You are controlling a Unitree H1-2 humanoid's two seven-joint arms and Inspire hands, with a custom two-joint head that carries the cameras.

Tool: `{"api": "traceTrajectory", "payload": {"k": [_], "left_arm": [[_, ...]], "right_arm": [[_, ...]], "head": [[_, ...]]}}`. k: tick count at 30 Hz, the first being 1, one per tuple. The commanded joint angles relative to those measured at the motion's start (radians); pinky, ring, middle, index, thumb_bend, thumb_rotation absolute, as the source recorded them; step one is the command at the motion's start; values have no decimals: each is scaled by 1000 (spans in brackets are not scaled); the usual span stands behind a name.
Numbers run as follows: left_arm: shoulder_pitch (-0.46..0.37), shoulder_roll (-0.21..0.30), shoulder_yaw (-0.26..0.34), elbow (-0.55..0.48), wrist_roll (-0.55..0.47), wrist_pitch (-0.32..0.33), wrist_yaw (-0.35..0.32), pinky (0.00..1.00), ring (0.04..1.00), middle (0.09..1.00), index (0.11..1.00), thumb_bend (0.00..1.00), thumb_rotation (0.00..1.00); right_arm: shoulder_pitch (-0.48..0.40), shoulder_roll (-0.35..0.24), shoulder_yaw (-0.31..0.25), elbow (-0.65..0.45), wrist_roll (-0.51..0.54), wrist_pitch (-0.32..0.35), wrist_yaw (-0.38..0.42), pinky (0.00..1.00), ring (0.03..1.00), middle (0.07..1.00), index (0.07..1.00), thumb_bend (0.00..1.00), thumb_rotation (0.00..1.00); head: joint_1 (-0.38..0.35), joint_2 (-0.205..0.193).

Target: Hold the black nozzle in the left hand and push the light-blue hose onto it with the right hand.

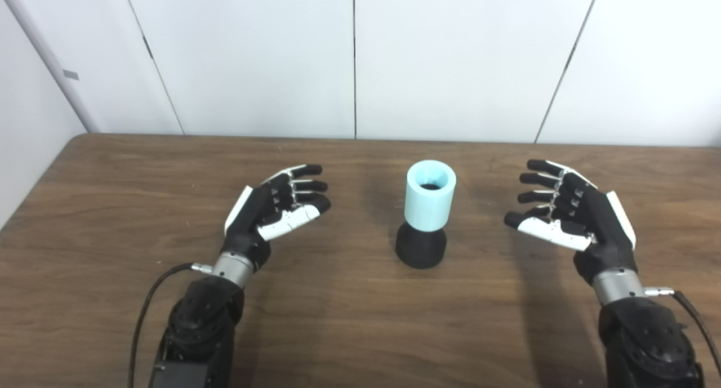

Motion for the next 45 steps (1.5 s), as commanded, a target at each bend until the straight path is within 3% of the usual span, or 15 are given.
{"api": "traceTrajectory", "payload": {"k": [1,6,13,25,45], "left_arm": [[-18,15,5,-49,-25,6,-1,503,618,647,661,708,278],[-15,33,0,-42,-33,-1,-8,500,617,650,673,699,255],[-22,20,14,33,-56,-69,-4,497,636,687,715,704,234],[-25,24,8,64,-65,-123,-8,525,686,715,737,718,164],[-23,5,16,90,-79,-186,14,471,629,651,685,699,97]], "right_arm": [[-21,-5,-12,-28,19,-33,-13,499,624,706,740,732,102],[-17,-13,-2,-7,21,-50,-12,503,635,724,749,740,122],[-9,2,21,52,-18,-164,-51,471,620,728,747,747,130],[-4,-1,28,37,22,-135,-35,484,628,748,768,747,109],[-1,-5,38,32,24,-150,-32,523,635,761,778,760,106]], "head": [[-9,4],[-20,-4],[-60,-21],[-68,-47],[-70,-52]]}}
